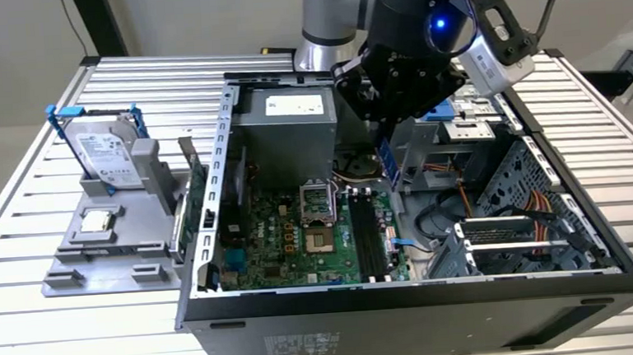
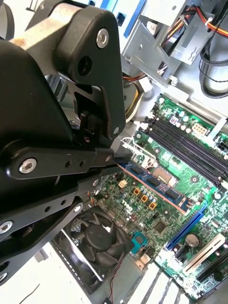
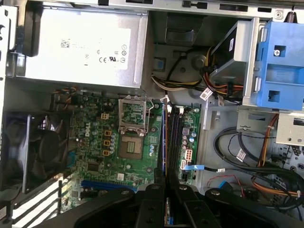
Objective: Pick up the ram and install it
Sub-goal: 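Insert the ram into the slot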
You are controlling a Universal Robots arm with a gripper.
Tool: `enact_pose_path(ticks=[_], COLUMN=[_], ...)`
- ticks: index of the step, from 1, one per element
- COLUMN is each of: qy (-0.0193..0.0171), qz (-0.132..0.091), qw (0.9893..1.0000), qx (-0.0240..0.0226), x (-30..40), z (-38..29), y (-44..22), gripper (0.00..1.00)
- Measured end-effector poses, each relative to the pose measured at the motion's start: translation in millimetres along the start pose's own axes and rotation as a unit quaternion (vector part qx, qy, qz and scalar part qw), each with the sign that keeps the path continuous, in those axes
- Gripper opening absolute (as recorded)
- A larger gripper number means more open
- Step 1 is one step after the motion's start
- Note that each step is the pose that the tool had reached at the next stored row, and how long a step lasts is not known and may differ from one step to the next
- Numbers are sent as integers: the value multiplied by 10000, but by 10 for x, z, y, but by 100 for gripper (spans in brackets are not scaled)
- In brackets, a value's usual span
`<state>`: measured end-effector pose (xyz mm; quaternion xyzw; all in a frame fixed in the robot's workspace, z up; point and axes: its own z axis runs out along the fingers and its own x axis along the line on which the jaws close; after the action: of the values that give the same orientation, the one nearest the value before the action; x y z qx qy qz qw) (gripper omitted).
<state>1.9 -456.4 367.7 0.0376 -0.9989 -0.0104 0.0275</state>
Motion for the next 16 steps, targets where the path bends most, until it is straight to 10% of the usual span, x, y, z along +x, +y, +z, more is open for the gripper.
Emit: enact_pose_path(ticks=[16], qy=[0], qz=[0], qw=[10000], qx=[1], x=[-2], z=[42], y=[-1], gripper=[0])
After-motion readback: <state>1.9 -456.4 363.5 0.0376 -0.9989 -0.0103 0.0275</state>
